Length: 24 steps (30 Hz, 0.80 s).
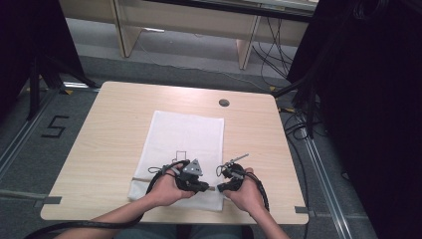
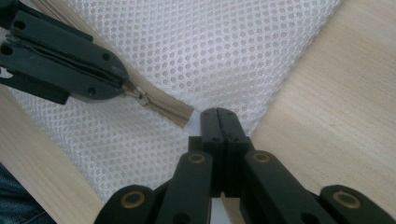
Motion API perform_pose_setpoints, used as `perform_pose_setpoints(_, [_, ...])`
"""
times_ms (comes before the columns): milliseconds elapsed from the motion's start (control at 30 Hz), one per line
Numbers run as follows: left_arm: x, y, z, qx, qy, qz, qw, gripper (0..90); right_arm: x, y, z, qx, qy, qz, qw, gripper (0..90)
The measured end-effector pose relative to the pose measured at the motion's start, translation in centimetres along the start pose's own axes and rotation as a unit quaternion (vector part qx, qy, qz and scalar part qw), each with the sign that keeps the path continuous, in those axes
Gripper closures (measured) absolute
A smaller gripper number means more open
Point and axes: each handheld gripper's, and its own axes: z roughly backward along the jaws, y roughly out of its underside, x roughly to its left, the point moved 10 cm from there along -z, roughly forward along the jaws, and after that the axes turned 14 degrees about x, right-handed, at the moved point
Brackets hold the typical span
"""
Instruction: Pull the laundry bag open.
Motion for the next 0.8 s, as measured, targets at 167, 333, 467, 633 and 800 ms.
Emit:
perform_pose_setpoints(167, [-0.13,0.0,-0.05,-0.003,0.003,0.003,1.0,87.1,0.09,0.08,0.03,0.001,-0.002,-0.012,0.9999,90.0])
perform_pose_setpoints(333, [-0.07,0.06,0.14,-0.003,0.003,0.004,1.0,87.1,0.14,0.16,0.07,0.004,-0.004,-0.017,0.9998,90.0])
perform_pose_setpoints(467, [-0.11,0.11,0.17,-0.003,0.003,0.008,1.0,87.1,0.14,0.16,0.06,0.005,-0.004,-0.017,0.9998,90.0])
perform_pose_setpoints(633, [0.01,0.25,0.44,-0.002,0.002,0.008,1.0,87.1,0.09,0.05,0.05,0.0,-0.003,-0.009,1.0,90.0])
perform_pose_setpoints(800, [0.12,0.37,0.55,0.0,0.001,0.003,1.0,87.1,0.1,0.03,0.04,-0.001,-0.002,-0.009,1.0,90.0])
